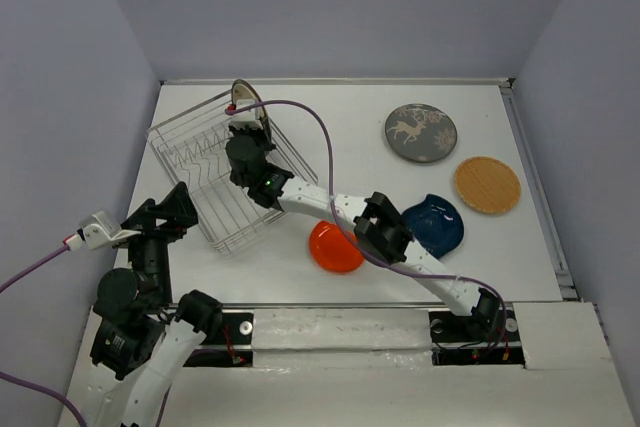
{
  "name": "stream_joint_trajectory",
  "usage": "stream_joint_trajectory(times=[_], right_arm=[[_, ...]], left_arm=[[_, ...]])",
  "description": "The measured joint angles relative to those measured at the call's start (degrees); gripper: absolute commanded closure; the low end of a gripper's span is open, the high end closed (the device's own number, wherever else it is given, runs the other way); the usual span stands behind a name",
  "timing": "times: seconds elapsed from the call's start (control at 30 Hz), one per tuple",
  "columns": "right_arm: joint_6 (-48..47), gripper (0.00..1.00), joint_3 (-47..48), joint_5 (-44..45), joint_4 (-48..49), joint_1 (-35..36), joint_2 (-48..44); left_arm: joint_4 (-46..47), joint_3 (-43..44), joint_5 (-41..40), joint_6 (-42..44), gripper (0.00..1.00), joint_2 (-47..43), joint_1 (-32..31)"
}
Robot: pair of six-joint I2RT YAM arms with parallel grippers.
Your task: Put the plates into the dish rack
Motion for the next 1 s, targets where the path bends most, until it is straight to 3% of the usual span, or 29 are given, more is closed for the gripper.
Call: stream_joint_trajectory(times=[0.2, 0.27, 0.4, 0.6, 1.0], right_arm=[[-5.09, 0.93, 0.0, -0.52, 3.08, 0.31, 0.63], [-10.08, 0.93, -1.6, -0.79, 8.07, 0.42, 0.87], [-16.24, 0.93, -12.04, -2.78, 17.38, 0.5, -2.99], [-15.61, 0.93, -24.2, -6.01, 16.85, 1.18, -12.94], [-14.93, 0.93, -11.15, -1.27, 10.86, 3.87, -15.08]], left_arm=[[0.0, 0.0, 0.0, 0.0, 0.01, 0.0, 0.0], [0.02, 0.0, 0.0, 0.0, 0.01, 0.0, 0.0], [0.02, -0.02, 0.04, 0.0, 0.01, 0.02, 0.0], [0.07, 0.0, 1.16, -0.04, 0.01, 0.13, 0.0], [0.09, 0.0, 2.14, -0.35, 0.01, 0.2, 0.11]])
